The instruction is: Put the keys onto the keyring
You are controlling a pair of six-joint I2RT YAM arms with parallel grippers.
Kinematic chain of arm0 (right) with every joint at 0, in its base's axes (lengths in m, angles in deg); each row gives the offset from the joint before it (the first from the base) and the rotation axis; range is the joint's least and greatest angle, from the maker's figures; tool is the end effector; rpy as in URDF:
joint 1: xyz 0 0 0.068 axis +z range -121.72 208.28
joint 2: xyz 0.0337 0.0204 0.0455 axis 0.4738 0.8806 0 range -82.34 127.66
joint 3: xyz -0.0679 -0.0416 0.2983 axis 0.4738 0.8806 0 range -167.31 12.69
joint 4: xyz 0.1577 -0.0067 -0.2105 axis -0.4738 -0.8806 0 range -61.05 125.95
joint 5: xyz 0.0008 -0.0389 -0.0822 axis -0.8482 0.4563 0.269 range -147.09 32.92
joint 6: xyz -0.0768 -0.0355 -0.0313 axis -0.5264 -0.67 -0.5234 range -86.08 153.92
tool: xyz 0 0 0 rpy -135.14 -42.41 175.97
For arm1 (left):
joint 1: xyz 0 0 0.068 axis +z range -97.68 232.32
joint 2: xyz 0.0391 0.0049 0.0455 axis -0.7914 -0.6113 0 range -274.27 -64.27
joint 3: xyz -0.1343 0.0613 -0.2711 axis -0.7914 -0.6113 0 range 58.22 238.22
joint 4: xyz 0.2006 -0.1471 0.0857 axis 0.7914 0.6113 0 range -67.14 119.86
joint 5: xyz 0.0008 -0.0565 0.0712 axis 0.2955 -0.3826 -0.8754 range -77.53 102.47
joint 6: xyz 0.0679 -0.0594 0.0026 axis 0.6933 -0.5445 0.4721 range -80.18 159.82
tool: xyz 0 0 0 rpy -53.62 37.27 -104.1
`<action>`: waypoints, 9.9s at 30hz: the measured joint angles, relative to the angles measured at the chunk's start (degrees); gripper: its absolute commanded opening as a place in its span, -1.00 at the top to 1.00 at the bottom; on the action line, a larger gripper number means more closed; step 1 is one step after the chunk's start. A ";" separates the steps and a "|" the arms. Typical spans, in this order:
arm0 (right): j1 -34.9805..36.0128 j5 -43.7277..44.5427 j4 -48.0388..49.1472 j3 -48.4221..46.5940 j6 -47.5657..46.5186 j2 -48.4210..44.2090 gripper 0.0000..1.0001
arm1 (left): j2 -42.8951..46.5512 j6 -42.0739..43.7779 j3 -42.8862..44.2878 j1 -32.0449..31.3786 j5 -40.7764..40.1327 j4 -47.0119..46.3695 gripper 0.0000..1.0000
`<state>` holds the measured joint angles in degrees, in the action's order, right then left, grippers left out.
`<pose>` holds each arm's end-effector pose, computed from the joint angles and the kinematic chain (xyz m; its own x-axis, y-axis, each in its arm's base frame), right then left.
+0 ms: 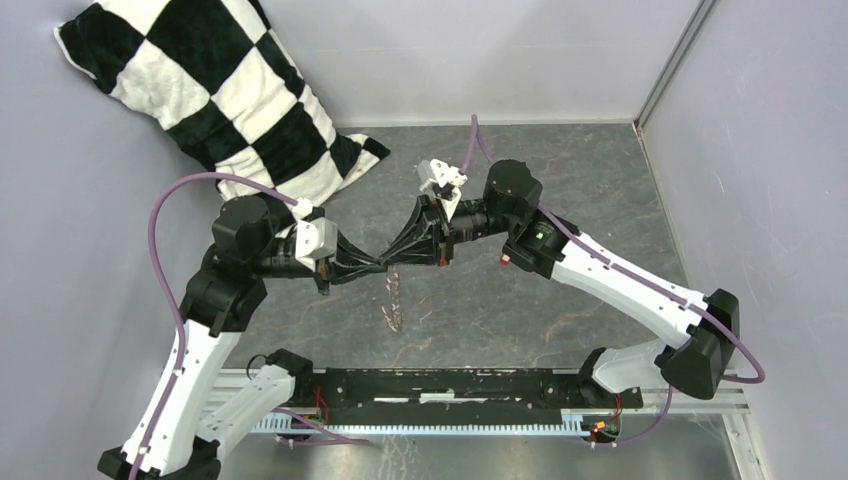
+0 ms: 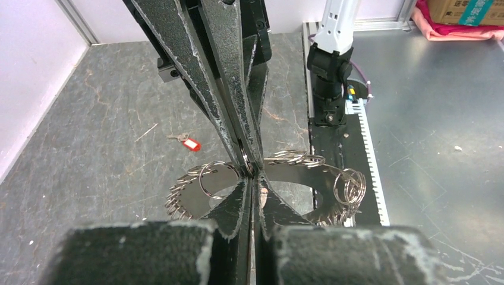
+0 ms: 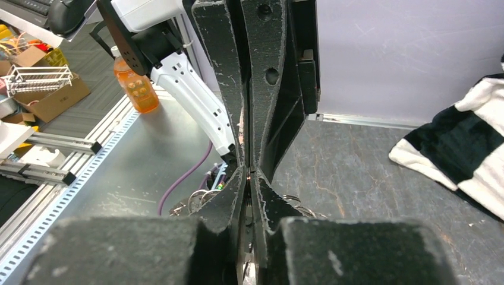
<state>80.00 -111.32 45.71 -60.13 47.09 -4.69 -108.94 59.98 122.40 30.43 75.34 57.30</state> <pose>0.1514 0.2975 0.4569 -0.1668 0.0035 -0.9860 -0.9465 -0.2807 0.1591 0.0898 -0.1133 0.4354 0.1092 0.1254 -0.9861 0.9910 0.0632 0.1178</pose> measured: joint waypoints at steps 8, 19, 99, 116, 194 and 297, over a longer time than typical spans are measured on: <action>0.20 -2.36 2.60 0.00 2.64 0.33 0.20 | 1.97 0.04 -1.64 0.00 -1.62 -1.57 0.96; 0.42 1.84 -6.25 -1.81 -4.24 -2.16 -0.08 | 4.09 4.39 -2.73 0.00 -2.75 0.24 0.96; 8.61 23.80 -12.68 4.02 -33.16 -14.56 0.32 | 7.98 37.94 -8.83 0.00 4.76 -11.15 0.96; 8.63 19.23 -5.75 4.92 -29.49 -11.78 0.35 | 6.99 24.17 -8.83 0.00 5.27 -18.78 0.96; 7.89 26.77 -20.98 -1.44 -33.66 -12.39 0.99 | 10.38 26.27 -6.27 0.00 -1.70 6.16 0.17; 7.02 17.73 -19.71 -5.18 -28.89 -6.29 0.99 | 16.09 34.18 -10.91 0.00 -0.63 -10.62 0.44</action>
<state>87.02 -93.60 25.99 -65.31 18.20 -10.99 -92.85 94.16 111.49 30.43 74.70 46.67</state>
